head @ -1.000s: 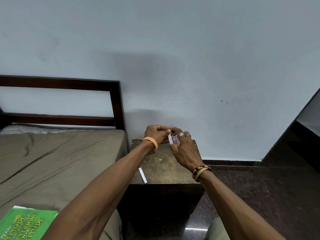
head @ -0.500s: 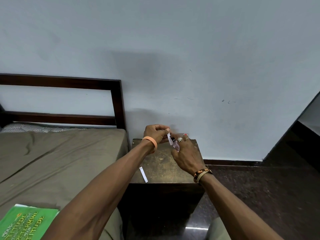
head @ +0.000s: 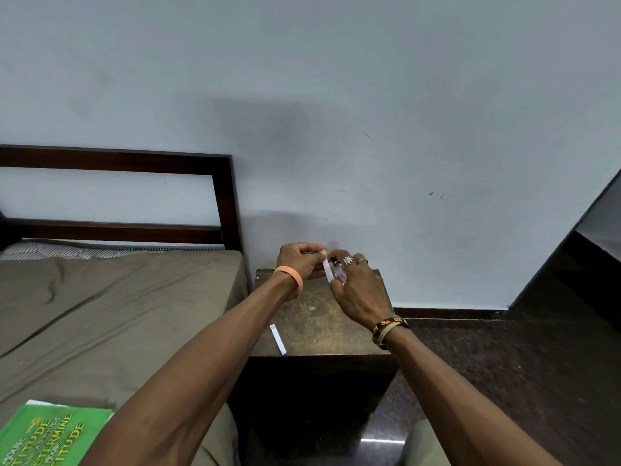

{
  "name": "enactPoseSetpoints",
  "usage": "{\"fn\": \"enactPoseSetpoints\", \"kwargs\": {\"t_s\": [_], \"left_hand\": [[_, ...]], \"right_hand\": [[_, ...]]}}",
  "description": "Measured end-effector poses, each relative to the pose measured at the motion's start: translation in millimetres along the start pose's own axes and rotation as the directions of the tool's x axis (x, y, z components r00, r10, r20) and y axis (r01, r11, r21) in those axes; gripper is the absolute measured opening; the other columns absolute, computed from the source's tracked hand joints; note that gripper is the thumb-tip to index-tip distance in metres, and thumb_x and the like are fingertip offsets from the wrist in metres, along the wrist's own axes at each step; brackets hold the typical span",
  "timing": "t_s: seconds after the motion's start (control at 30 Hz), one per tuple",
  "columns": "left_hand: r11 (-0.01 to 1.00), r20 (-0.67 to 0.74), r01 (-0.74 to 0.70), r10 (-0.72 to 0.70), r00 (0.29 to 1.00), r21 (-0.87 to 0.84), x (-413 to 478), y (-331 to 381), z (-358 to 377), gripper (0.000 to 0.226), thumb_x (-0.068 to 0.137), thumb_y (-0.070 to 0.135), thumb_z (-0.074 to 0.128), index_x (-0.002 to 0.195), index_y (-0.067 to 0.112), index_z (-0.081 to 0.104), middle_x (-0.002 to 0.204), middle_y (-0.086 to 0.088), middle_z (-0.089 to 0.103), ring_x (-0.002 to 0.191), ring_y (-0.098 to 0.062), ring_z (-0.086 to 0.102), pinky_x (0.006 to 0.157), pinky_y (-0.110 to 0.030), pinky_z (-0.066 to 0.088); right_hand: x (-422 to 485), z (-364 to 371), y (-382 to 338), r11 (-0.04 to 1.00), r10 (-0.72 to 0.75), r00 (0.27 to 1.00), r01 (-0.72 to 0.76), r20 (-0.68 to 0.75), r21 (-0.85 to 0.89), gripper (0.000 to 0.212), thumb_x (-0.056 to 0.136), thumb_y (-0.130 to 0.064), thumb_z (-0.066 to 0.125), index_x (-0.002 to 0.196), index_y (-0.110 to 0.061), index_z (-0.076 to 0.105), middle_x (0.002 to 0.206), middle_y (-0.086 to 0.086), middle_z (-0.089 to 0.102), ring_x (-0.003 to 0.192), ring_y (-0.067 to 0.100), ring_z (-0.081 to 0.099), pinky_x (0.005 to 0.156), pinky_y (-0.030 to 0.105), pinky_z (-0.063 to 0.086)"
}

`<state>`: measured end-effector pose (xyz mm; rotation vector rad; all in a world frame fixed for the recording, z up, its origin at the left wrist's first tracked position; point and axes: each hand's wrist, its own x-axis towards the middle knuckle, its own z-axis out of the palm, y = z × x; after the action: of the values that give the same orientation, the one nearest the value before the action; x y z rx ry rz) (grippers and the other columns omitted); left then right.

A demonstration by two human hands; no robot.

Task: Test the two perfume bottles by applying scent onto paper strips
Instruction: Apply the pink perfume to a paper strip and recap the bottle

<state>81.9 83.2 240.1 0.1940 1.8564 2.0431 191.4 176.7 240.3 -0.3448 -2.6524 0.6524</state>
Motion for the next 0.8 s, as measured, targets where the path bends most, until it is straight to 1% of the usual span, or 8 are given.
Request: {"fn": "enactPoseSetpoints", "kwargs": {"t_s": [0.13, 0.3, 0.4, 0.47, 0.57, 0.63, 0.73, 0.8], "left_hand": [[1.000, 0.003, 0.001, -0.001, 1.000, -0.004, 0, -1, -2, 0.008, 0.081, -0.004, 0.067, 0.084, 0.003, 0.069, 0.085, -0.020, 0.071, 0.072, -0.029, 0.071, 0.064, -0.036, 0.060], [1.000, -0.004, 0.006, -0.006, 1.000, 0.007, 5, -9, -5, 0.009, 0.080, -0.002, 0.068, 0.084, 0.005, 0.070, 0.090, -0.022, 0.071, 0.076, -0.031, 0.071, 0.069, -0.041, 0.060], [1.000, -0.003, 0.014, -0.014, 1.000, 0.018, 7, -13, -7, 0.010, 0.081, -0.002, 0.068, 0.090, 0.002, 0.070, 0.088, -0.019, 0.072, 0.073, -0.027, 0.072, 0.065, -0.036, 0.060], [0.999, 0.014, 0.035, -0.035, 0.999, 0.012, 6, -18, -7, 0.009, 0.083, -0.002, 0.066, 0.091, 0.001, 0.068, 0.087, -0.020, 0.071, 0.071, -0.025, 0.071, 0.062, -0.034, 0.059], [0.993, 0.092, 0.100, -0.106, 0.990, 0.062, 7, -32, -8, 0.007, 0.085, 0.000, 0.064, 0.090, 0.003, 0.066, 0.092, -0.020, 0.071, 0.076, -0.028, 0.071, 0.065, -0.035, 0.059], [0.977, 0.160, 0.127, -0.155, 0.975, 0.172, 6, -41, -10, 0.006, 0.086, 0.001, 0.062, 0.089, 0.005, 0.066, 0.094, -0.018, 0.071, 0.081, -0.028, 0.070, 0.068, -0.035, 0.059], [0.951, 0.232, 0.133, -0.201, 0.952, 0.279, 5, -56, -9, 0.007, 0.087, 0.002, 0.062, 0.087, 0.007, 0.067, 0.096, -0.016, 0.071, 0.085, -0.027, 0.069, 0.071, -0.034, 0.059], [0.947, 0.251, 0.136, -0.213, 0.944, 0.291, 7, -65, -6, 0.006, 0.087, 0.003, 0.062, 0.087, 0.007, 0.067, 0.098, -0.016, 0.071, 0.088, -0.027, 0.069, 0.073, -0.036, 0.058]], "right_hand": [[5, -2, -3, 0.993, 0.044, 0.999, -0.043, -0.003, 0.110, 0.046, 0.095, -0.034, 0.049, 0.139, -0.036, 0.040, 0.129, 0.006, 0.049, 0.107, 0.026, 0.057, 0.086, 0.037, 0.046], [-1, 0, 0, 1.000, 0.013, 1.000, -0.013, 0.020, 0.019, 0.039, 0.091, -0.030, 0.051, 0.129, -0.036, 0.045, 0.118, 0.004, 0.054, 0.103, 0.026, 0.058, 0.081, 0.037, 0.049], [-14, 6, 5, 0.990, 0.013, 1.000, -0.015, 0.014, 0.142, 0.054, 0.091, -0.023, 0.052, 0.142, -0.033, 0.038, 0.126, 0.001, 0.051, 0.107, 0.021, 0.055, 0.083, 0.037, 0.049], [-22, 16, 12, 0.970, 0.041, 0.998, -0.052, 0.051, 0.238, 0.068, 0.087, -0.017, 0.053, 0.148, -0.029, 0.026, 0.125, 0.001, 0.048, 0.098, 0.016, 0.054, 0.079, 0.033, 0.049], [-29, 37, 26, 0.935, 0.146, 0.986, -0.163, 0.077, 0.314, 0.058, 0.087, -0.016, 0.053, 0.142, -0.019, 0.035, 0.122, 0.001, 0.049, 0.099, 0.010, 0.048, 0.082, 0.026, 0.042], [-31, 47, 36, 0.901, 0.209, 0.973, -0.230, 0.098, 0.367, 0.050, 0.090, -0.022, 0.050, 0.139, -0.020, 0.039, 0.119, 0.000, 0.052, 0.099, 0.010, 0.050, 0.085, 0.030, 0.042], [-29, 59, 52, 0.890, 0.253, 0.952, -0.299, 0.173, 0.344, 0.056, 0.095, -0.037, 0.046, 0.148, -0.025, 0.029, 0.132, -0.004, 0.052, 0.121, 0.013, 0.049, 0.103, 0.041, 0.037], [-26, 63, 58, 0.905, 0.276, 0.943, -0.320, 0.186, 0.280, 0.047, 0.097, -0.038, 0.047, 0.142, -0.031, 0.035, 0.125, -0.006, 0.057, 0.119, 0.016, 0.050, 0.101, 0.045, 0.033]]}}
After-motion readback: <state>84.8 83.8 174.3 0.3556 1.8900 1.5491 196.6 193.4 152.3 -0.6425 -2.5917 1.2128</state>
